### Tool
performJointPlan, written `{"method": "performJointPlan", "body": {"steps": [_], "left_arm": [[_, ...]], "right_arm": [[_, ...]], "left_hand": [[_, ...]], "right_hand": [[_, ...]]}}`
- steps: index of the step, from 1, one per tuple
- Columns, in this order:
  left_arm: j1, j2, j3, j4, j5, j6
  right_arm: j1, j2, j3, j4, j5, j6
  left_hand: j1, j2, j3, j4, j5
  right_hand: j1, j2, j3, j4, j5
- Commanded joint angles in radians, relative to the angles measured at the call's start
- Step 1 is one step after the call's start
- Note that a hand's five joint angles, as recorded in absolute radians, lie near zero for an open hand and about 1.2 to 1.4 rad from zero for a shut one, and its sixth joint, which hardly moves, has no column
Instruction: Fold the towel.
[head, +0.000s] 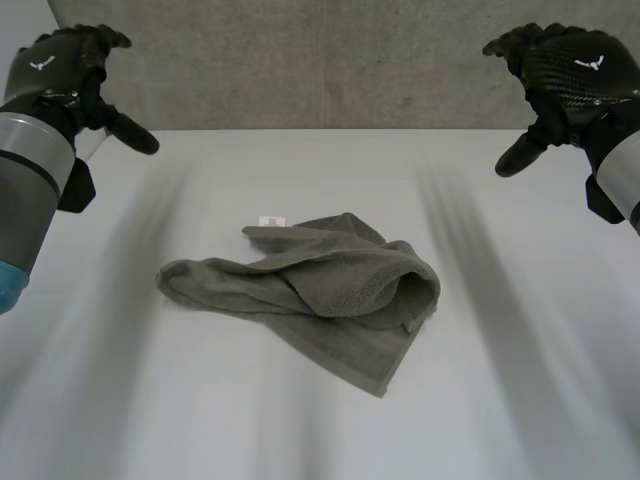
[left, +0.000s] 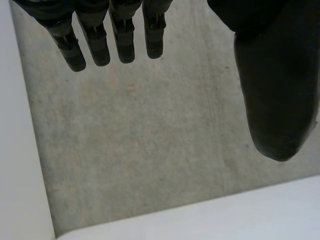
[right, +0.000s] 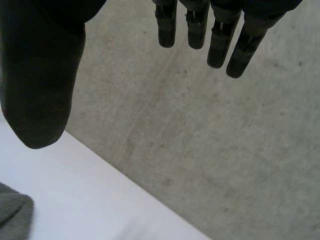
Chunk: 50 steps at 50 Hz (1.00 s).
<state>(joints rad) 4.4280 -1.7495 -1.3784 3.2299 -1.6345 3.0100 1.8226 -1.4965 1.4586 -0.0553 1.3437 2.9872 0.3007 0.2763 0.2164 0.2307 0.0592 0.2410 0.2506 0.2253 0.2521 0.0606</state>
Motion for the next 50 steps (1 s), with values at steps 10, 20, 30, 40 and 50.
{"method": "performJointPlan", "body": {"steps": [10, 20, 30, 40, 50], "left_arm": [[-0.078, -0.065, 0.117, -0.357, 0.012, 0.003], [-0.085, -0.05, 0.085, -0.292, 0.012, 0.0], [-0.085, -0.05, 0.082, -0.289, 0.012, 0.0], [-0.085, -0.048, 0.084, -0.289, 0.012, 0.001], [-0.087, -0.053, 0.075, -0.26, 0.015, 0.001]], "right_arm": [[0.004, 0.114, -0.089, 0.19, 0.048, 0.099], [0.015, 0.11, -0.096, 0.19, 0.115, 0.095], [0.015, 0.111, -0.101, 0.19, 0.121, 0.095], [0.015, 0.111, -0.099, 0.192, 0.118, 0.095], [0.018, 0.11, -0.115, 0.199, 0.095, 0.095]], "left_hand": [[-0.105, -0.08, -0.042, -0.056, -0.038], [-0.108, -0.083, -0.042, -0.056, -0.041], [-0.108, -0.083, -0.042, -0.056, -0.041], [-0.108, -0.083, -0.042, -0.056, -0.041], [-0.105, -0.08, -0.042, -0.056, -0.038]], "right_hand": [[-0.066, -0.076, -0.051, -0.078, -0.061], [-0.066, -0.076, -0.051, -0.078, -0.061], [-0.066, -0.076, -0.051, -0.078, -0.061], [-0.066, -0.076, -0.051, -0.078, -0.061], [-0.066, -0.076, -0.051, -0.078, -0.061]]}}
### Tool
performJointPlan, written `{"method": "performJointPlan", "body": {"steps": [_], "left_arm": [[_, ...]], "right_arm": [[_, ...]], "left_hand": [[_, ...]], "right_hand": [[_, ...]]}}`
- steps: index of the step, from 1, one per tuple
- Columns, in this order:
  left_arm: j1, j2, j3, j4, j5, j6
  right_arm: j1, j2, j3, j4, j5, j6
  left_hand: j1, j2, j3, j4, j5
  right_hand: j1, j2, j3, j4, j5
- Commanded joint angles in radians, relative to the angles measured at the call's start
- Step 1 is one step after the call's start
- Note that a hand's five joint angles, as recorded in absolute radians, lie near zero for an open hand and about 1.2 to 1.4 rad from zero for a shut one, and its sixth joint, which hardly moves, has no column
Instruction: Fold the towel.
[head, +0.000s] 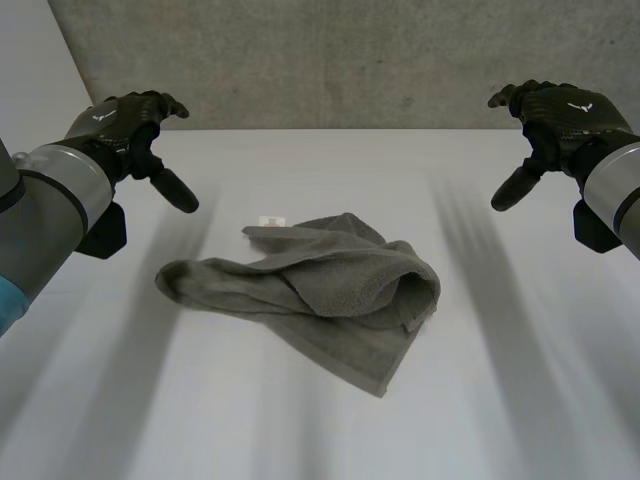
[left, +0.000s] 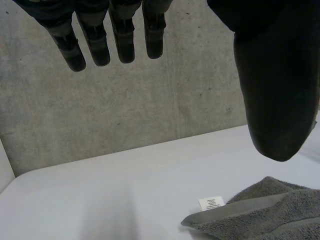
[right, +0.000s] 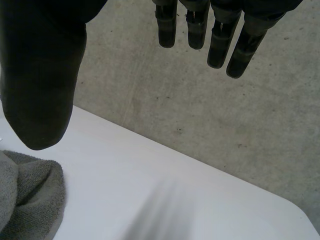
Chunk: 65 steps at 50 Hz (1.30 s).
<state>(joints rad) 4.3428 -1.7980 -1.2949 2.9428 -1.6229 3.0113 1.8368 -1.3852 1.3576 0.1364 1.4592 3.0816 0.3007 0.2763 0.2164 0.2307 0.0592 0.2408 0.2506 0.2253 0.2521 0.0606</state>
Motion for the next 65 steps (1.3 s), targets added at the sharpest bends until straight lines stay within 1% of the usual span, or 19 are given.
{"method": "performJointPlan", "body": {"steps": [1, 3, 8, 14, 19, 28, 33, 39, 41, 42, 43, 44, 45, 47, 51, 56, 58, 62, 65], "left_arm": [[-0.002, -0.004, -0.009, 0.027, 0.003, 0.0], [-0.002, -0.008, -0.014, 0.036, 0.012, 0.001], [-0.002, -0.055, -0.021, 0.056, 0.124, 0.011], [0.0, -0.138, -0.015, 0.056, 0.172, 0.064], [0.011, -0.253, -0.004, 0.088, 0.173, 0.142], [0.014, -0.386, 0.017, 0.151, 0.176, 0.172], [0.011, -0.477, 0.048, 0.214, 0.172, 0.205], [0.011, -0.537, 0.059, 0.266, 0.169, 0.244], [0.009, -0.563, 0.071, 0.277, 0.166, 0.262], [0.009, -0.563, 0.071, 0.277, 0.166, 0.262], [0.009, -0.563, 0.071, 0.277, 0.166, 0.262], [0.009, -0.567, 0.074, 0.277, 0.167, 0.265], [0.009, -0.564, 0.075, 0.277, 0.167, 0.265], [0.009, -0.56, 0.075, 0.275, 0.172, 0.267], [0.014, -0.517, 0.057, 0.234, 0.176, 0.27], [0.017, -0.449, 0.02, 0.107, 0.183, 0.282], [0.018, -0.437, 0.013, 0.06, 0.186, 0.293], [0.021, -0.429, -0.001, -0.042, 0.215, 0.349], [0.032, -0.435, 0.0, -0.065, 0.23, 0.394]], "right_arm": [[0.004, -0.002, -0.014, 0.008, -0.02, 0.0], [0.005, -0.005, -0.035, 0.029, -0.042, -0.007], [0.007, -0.021, -0.048, 0.127, -0.109, -0.052], [0.012, -0.025, -0.051, 0.221, -0.172, -0.129], [0.019, -0.012, -0.038, 0.23, -0.172, -0.146], [0.093, 0.06, -0.002, 0.21, -0.157, -0.103], [0.131, 0.124, 0.07, 0.111, -0.129, -0.021], [0.154, 0.201, 0.098, 0.045, -0.106, 0.0], [0.162, 0.242, 0.098, 0.035, -0.102, 0.0], [0.162, 0.242, 0.098, 0.035, -0.102, 0.0], [0.16, 0.251, 0.097, 0.034, -0.103, 0.0], [0.156, 0.253, 0.097, 0.031, -0.105, 0.002], [0.156, 0.253, 0.097, 0.031, -0.105, 0.002], [0.151, 0.252, 0.095, 0.028, -0.117, -0.004], [0.15, 0.245, 0.097, 0.037, -0.123, -0.023], [0.148, 0.222, 0.127, 0.075, -0.141, -0.162], [0.144, 0.21, 0.156, 0.13, -0.138, -0.35], [0.13, 0.212, 0.167, 0.183, -0.129, -0.508], [0.13, 0.213, 0.158, 0.21, -0.131, -0.6]], "left_hand": [[-0.105, -0.08, -0.042, -0.056, -0.038], [-0.105, -0.08, -0.042, -0.056, -0.038], [-0.093, -0.069, -0.042, -0.056, -0.026], [-0.09, -0.066, -0.042, -0.056, -0.023], [-0.096, -0.072, -0.042, -0.056, -0.029], [-0.064, -0.039, -0.042, -0.056, 0.003], [0.089, 0.113, -0.042, -0.056, 0.156], [0.095, 0.119, -0.042, -0.056, 0.162], [0.284, 0.308, -0.042, -0.056, 0.351], [0.286, 0.31, -0.042, -0.056, 0.353], [0.286, 0.31, -0.042, -0.056, 0.353], [0.539, 0.563, -0.042, -0.056, 0.605], [0.652, 0.676, -0.042, -0.056, 0.718], [0.734, 0.758, -0.042, -0.056, 0.801], [0.91, 0.935, -0.042, -0.056, 0.977], [0.97, 0.994, -0.042, -0.056, 1.037], [0.97, 0.994, -0.042, -0.056, 1.037], [1.095, 1.12, -0.042, -0.056, 1.162], [1.096, 1.12, -0.042, -0.056, 1.163]], "right_hand": [[-0.066, -0.076, -0.051, -0.078, -0.061], [-0.066, -0.076, -0.051, -0.078, -0.061], [-0.066, -0.076, -0.051, -0.078, -0.061], [-0.066, -0.076, -0.051, -0.078, -0.061], [-0.066, -0.076, -0.051, -0.078, -0.061], [-0.066, -0.076, -0.051, -0.078, -0.061], [-0.066, -0.076, -0.051, -0.078, -0.061], [-0.05, -0.06, -0.051, -0.078, -0.044], [0.145, 0.135, -0.051, -0.078, 0.151], [0.147, 0.137, -0.051, -0.078, 0.152], [0.312, 0.302, -0.051, -0.078, 0.318], [0.468, 0.458, -0.051, -0.078, 0.474], [0.469, 0.46, -0.051, -0.078, 0.475], [0.765, 0.755, -0.051, -0.078, 0.771], [0.839, 0.83, -0.051, -0.078, 0.845], [0.866, 0.856, -0.051, -0.078, 0.872], [0.866, 0.856, -0.051, -0.078, 0.872], [0.881, 0.871, -0.051, -0.078, 0.886], [1.063, 1.053, -0.051, -0.078, 1.068]]}}
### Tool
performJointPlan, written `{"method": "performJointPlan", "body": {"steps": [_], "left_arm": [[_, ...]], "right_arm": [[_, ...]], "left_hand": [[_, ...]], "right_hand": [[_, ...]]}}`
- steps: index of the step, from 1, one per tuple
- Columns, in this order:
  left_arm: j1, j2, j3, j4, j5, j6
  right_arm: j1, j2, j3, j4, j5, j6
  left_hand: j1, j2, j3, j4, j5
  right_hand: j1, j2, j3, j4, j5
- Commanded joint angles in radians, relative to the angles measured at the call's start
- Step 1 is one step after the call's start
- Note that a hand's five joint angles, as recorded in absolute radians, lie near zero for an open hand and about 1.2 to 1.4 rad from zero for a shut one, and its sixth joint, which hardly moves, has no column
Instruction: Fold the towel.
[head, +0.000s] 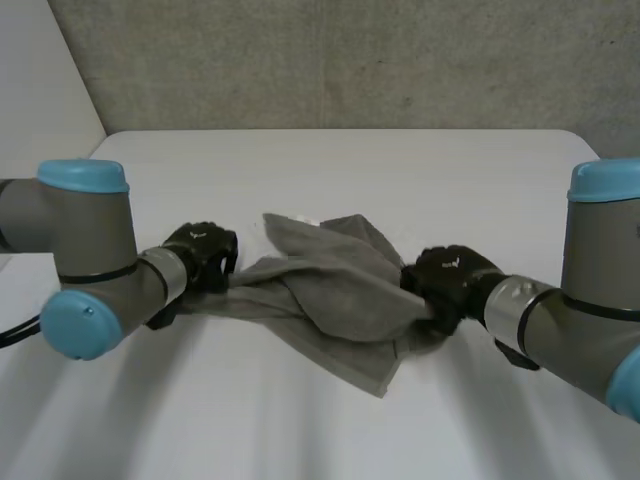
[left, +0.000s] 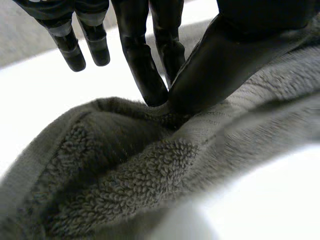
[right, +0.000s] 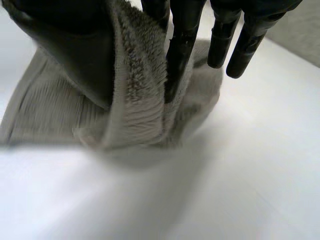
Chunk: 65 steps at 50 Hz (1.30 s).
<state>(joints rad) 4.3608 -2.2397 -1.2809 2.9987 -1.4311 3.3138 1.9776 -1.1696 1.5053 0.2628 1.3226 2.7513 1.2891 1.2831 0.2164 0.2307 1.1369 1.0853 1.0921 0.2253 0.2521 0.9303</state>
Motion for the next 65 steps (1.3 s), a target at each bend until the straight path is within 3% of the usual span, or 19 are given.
{"method": "performJointPlan", "body": {"steps": [1, 8, 12, 14, 15, 16, 17, 18, 22, 24, 30, 37, 43, 50, 57, 59, 63, 65], "left_arm": [[0.014, 0.006, -0.014, -0.121, 0.038, 0.092], [0.037, -0.003, 0.118, -0.063, 0.034, 0.135], [0.031, 0.025, 0.199, 0.039, 0.018, 0.121], [0.019, 0.111, 0.213, 0.225, -0.014, 0.099], [0.019, 0.112, 0.213, 0.226, -0.014, 0.099], [0.013, 0.177, 0.193, 0.317, -0.026, 0.078], [0.006, 0.265, 0.155, 0.421, -0.031, 0.051], [0.006, 0.265, 0.155, 0.422, -0.031, 0.05], [0.017, 0.464, 0.033, 0.639, -0.016, -0.011], [0.019, 0.494, -0.006, 0.651, 0.003, -0.017], [0.029, 0.483, -0.19, 0.6, 0.101, -0.011], [0.046, 0.431, -0.415, 0.556, 0.132, 0.006], [0.051, 0.367, -0.555, 0.554, 0.127, 0.01], [0.042, 0.301, -0.566, 0.554, 0.113, 0.027], [0.039, 0.223, -0.503, 0.592, 0.023, 0.055], [0.039, 0.204, -0.483, 0.605, -0.006, 0.053], [0.039, 0.154, -0.453, 0.628, -0.055, 0.055], [0.039, 0.137, -0.445, 0.629, -0.058, 0.056]], "right_arm": [[-0.009, 0.001, -0.006, 0.09, 0.004, -0.301], [0.004, 0.057, -0.209, 0.088, 0.004, -0.361], [0.032, 0.082, -0.547, 0.023, 0.062, -0.326], [0.041, 0.07, -0.634, -0.066, 0.109, -0.285], [0.041, 0.045, -0.667, -0.182, 0.156, -0.231], [0.037, -0.009, -0.656, -0.301, 0.188, -0.193], [0.037, -0.01, -0.655, -0.303, 0.188, -0.193], [0.035, -0.077, -0.625, -0.386, 0.201, -0.167], [0.029, -0.168, -0.539, -0.415, 0.17, -0.163], [0.029, -0.186, -0.44, -0.412, 0.124, -0.159], [0.021, -0.212, -0.194, -0.395, 0.096, -0.17], [-0.072, -0.222, 0.024, -0.413, 0.06, -0.182], [-0.144, -0.194, 0.226, -0.477, -0.055, -0.19], [-0.174, -0.105, 0.288, -0.514, -0.062, -0.19], [-0.221, -0.195, 0.289, -0.465, -0.071, -0.165], [-0.22, -0.197, 0.293, -0.456, -0.074, -0.163], [-0.212, -0.202, 0.3, -0.447, -0.077, -0.147], [-0.212, -0.202, 0.3, -0.445, -0.077, -0.137]], "left_hand": [[0.107, 0.113, -0.042, -0.056, 0.085], [0.107, 0.113, -0.042, -0.056, 0.085], [0.107, 0.113, -0.042, -0.056, 0.085], [0.107, 0.113, -0.042, -0.056, 0.085], [0.107, 0.113, -0.042, -0.056, 0.085], [0.107, 0.113, -0.042, -0.056, 0.085], [0.107, 0.113, -0.042, -0.056, 0.085], [0.107, 0.113, -0.042, -0.056, 0.085], [0.107, 0.113, -0.042, -0.056, 0.085], [0.107, 0.113, -0.042, -0.056, 0.085], [0.107, 0.113, -0.042, -0.056, 0.085], [0.107, 0.113, -0.042, -0.056, 0.085], [0.107, 0.113, -0.042, -0.056, 0.085], [0.107, 0.113, -0.042, -0.056, 0.085], [0.107, 0.113, -0.042, -0.056, 0.085], [0.043, 0.049, -0.042, -0.056, 0.021], [-0.461, -0.455, -0.042, -0.056, -0.483], [-0.567, -0.561, -0.042, -0.056, -0.589]], "right_hand": [[0.31, 0.303, -0.051, -0.078, 0.29], [0.311, 0.304, -0.051, -0.078, 0.291], [0.311, 0.304, -0.051, -0.078, 0.291], [0.311, 0.304, -0.051, -0.078, 0.291], [0.311, 0.304, -0.051, -0.078, 0.291], [0.311, 0.304, -0.051, -0.078, 0.291], [0.311, 0.304, -0.051, -0.078, 0.291], [0.311, 0.304, -0.051, -0.078, 0.291], [0.311, 0.304, -0.051, -0.078, 0.291], [0.311, 0.304, -0.051, -0.078, 0.291], [0.311, 0.304, -0.051, -0.078, 0.291], [0.294, 0.288, -0.051, -0.078, 0.275], [0.297, 0.291, -0.051, -0.078, 0.278], [0.311, 0.304, -0.051, -0.078, 0.291], [0.311, 0.304, -0.051, -0.078, 0.291], [0.311, 0.304, -0.051, -0.078, 0.291], [0.311, 0.304, -0.051, -0.078, 0.291], [0.311, 0.304, -0.051, -0.078, 0.291]]}}
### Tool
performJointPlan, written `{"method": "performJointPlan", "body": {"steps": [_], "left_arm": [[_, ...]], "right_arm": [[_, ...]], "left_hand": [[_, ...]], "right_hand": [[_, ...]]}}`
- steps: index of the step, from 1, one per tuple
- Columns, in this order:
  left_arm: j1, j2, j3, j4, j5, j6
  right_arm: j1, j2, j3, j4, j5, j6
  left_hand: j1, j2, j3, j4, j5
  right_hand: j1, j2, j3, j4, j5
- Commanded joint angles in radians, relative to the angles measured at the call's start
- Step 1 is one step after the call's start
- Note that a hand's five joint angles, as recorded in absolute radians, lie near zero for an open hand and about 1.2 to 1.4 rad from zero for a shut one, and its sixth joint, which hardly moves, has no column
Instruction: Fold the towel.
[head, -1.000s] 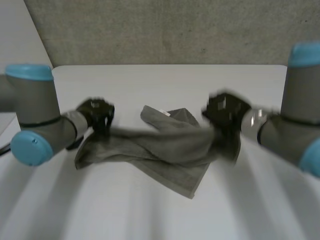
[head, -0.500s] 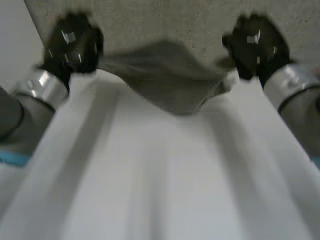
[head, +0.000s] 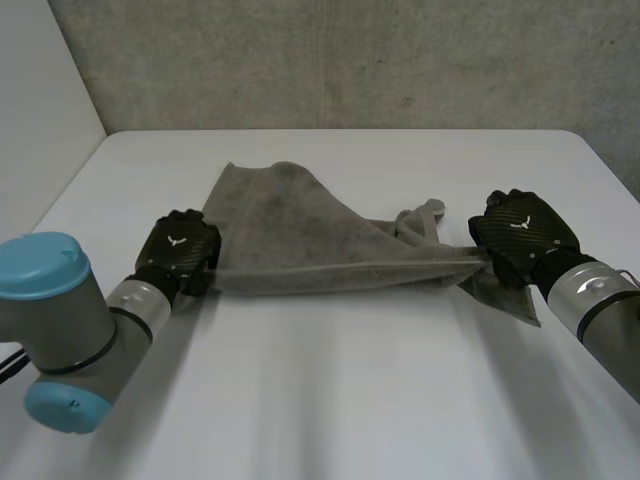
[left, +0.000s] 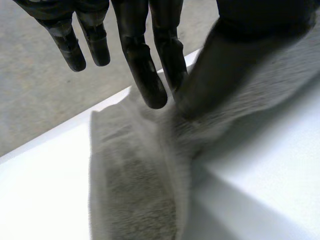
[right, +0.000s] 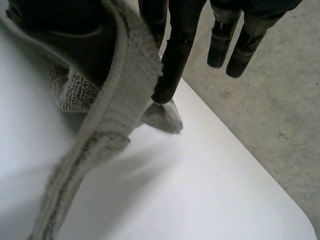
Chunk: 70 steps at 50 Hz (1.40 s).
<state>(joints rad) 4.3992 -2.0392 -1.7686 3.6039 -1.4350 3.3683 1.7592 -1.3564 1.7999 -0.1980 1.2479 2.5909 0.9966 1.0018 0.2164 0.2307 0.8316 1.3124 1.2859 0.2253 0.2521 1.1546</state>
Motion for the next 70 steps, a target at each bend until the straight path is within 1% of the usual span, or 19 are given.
{"method": "performJointPlan", "body": {"steps": [1, 5, 17, 21, 27, 31, 33, 34, 35, 36, 38, 39, 40, 43, 53, 59, 61, 63, 70], "left_arm": [[-0.001, -0.078, 0.046, 0.025, -0.056, 0.003], [0.002, -0.105, 0.054, 0.03, -0.058, 0.014], [0.032, -0.119, 0.06, 0.018, -0.053, 0.034], [0.022, -0.119, 0.055, 0.013, -0.053, 0.029], [-0.033, -0.104, 0.014, -0.079, -0.05, 0.023], [-0.046, -0.092, 0.009, -0.094, -0.05, 0.023], [-0.046, -0.092, 0.005, -0.094, -0.053, 0.023], [-0.046, -0.092, 0.005, -0.094, -0.053, 0.023], [-0.038, -0.092, 0.005, -0.093, -0.053, 0.023], [-0.038, -0.092, 0.005, -0.093, -0.053, 0.023], [-0.026, -0.092, 0.015, -0.09, -0.054, 0.025], [-0.026, -0.092, 0.015, -0.09, -0.054, 0.025], [-0.02, -0.092, 0.021, -0.088, -0.056, 0.028], [0.011, -0.082, 0.026, -0.088, -0.056, 0.028], [0.068, 0.091, 0.008, -0.094, -0.056, 0.022], [0.069, 0.242, -0.014, -0.117, -0.05, 0.026], [0.068, 0.286, -0.02, -0.136, -0.047, 0.026], [0.068, 0.376, -0.015, -0.175, -0.041, 0.026], [0.065, 0.539, 0.047, -0.249, -0.01, 0.025]], "right_arm": [[0.006, -0.017, 0.006, 0.015, -0.001, 0.032], [0.002, -0.015, -0.001, 0.015, 0.004, 0.043], [-0.03, -0.017, -0.024, 0.057, 0.004, 0.046], [-0.03, -0.017, -0.025, 0.066, 0.002, 0.061], [-0.03, -0.007, -0.03, 0.068, 0.002, 0.083], [-0.034, -0.006, -0.03, 0.068, 0.001, 0.086], [-0.032, -0.007, -0.03, 0.068, 0.001, 0.086], [-0.032, -0.007, -0.03, 0.068, 0.001, 0.086], [-0.032, -0.007, -0.03, 0.068, 0.002, 0.086], [-0.032, -0.007, -0.03, 0.068, 0.004, 0.086], [-0.032, -0.007, -0.03, 0.068, 0.004, 0.086], [-0.032, -0.007, -0.03, 0.068, 0.004, 0.086], [-0.033, -0.007, -0.034, 0.068, 0.005, 0.086], [-0.047, -0.012, -0.043, 0.069, 0.005, 0.084], [-0.103, -0.059, -0.1, 0.17, -0.01, 0.071], [-0.118, -0.093, -0.134, 0.262, -0.093, -0.015], [-0.159, -0.141, -0.139, 0.295, -0.134, -0.093], [-0.176, -0.168, -0.145, 0.308, -0.148, -0.129], [-0.178, -0.29, -0.226, 0.358, -0.166, -0.16]], "left_hand": [[-0.357, -0.362, -0.042, -0.056, -0.366], [-0.486, -0.491, -0.042, -0.056, -0.496], [-0.472, -0.477, -0.042, -0.056, -0.481], [-0.457, -0.462, -0.042, -0.056, -0.467], [-0.446, -0.451, -0.042, -0.056, -0.455], [-0.416, -0.421, -0.042, -0.056, -0.426], [-0.268, -0.273, -0.042, -0.056, -0.277], [-0.266, -0.272, -0.042, -0.056, -0.276], [-0.092, -0.097, -0.042, -0.056, -0.101], [-0.09, -0.095, -0.042, -0.056, -0.1], [0.24, 0.235, -0.042, -0.056, 0.23], [0.241, 0.236, -0.042, -0.056, 0.232], [0.398, 0.393, -0.042, -0.056, 0.389], [0.4, 0.395, -0.042, -0.056, 0.39], [0.4, 0.395, -0.042, -0.056, 0.39], [0.4, 0.395, -0.042, -0.056, 0.39], [0.4, 0.395, -0.042, -0.056, 0.39], [0.4, 0.395, -0.042, -0.056, 0.39], [0.4, 0.395, -0.042, -0.056, 0.39]], "right_hand": [[0.084, 0.11, -0.051, -0.078, 0.067], [0.084, 0.11, -0.051, -0.078, 0.067], [0.082, 0.109, -0.051, -0.078, 0.065], [0.079, 0.106, -0.051, -0.078, 0.062], [0.073, 0.1, -0.051, -0.078, 0.056], [0.07, 0.097, -0.051, -0.078, 0.053], [0.067, 0.094, -0.051, -0.078, 0.051], [0.067, 0.094, -0.051, -0.078, 0.051], [0.067, 0.094, -0.051, -0.078, 0.051], [0.067, 0.094, -0.051, -0.078, 0.051], [0.07, 0.097, -0.051, -0.078, 0.053], [0.07, 0.097, -0.051, -0.078, 0.053], [0.07, 0.097, -0.051, -0.078, 0.053], [0.073, 0.1, -0.051, -0.078, 0.056], [0.084, 0.11, -0.051, -0.078, 0.067], [0.084, 0.11, -0.051, -0.078, 0.067], [0.084, 0.11, -0.051, -0.078, 0.067], [0.084, 0.11, -0.051, -0.078, 0.067], [0.084, 0.11, -0.051, -0.078, 0.067]]}}
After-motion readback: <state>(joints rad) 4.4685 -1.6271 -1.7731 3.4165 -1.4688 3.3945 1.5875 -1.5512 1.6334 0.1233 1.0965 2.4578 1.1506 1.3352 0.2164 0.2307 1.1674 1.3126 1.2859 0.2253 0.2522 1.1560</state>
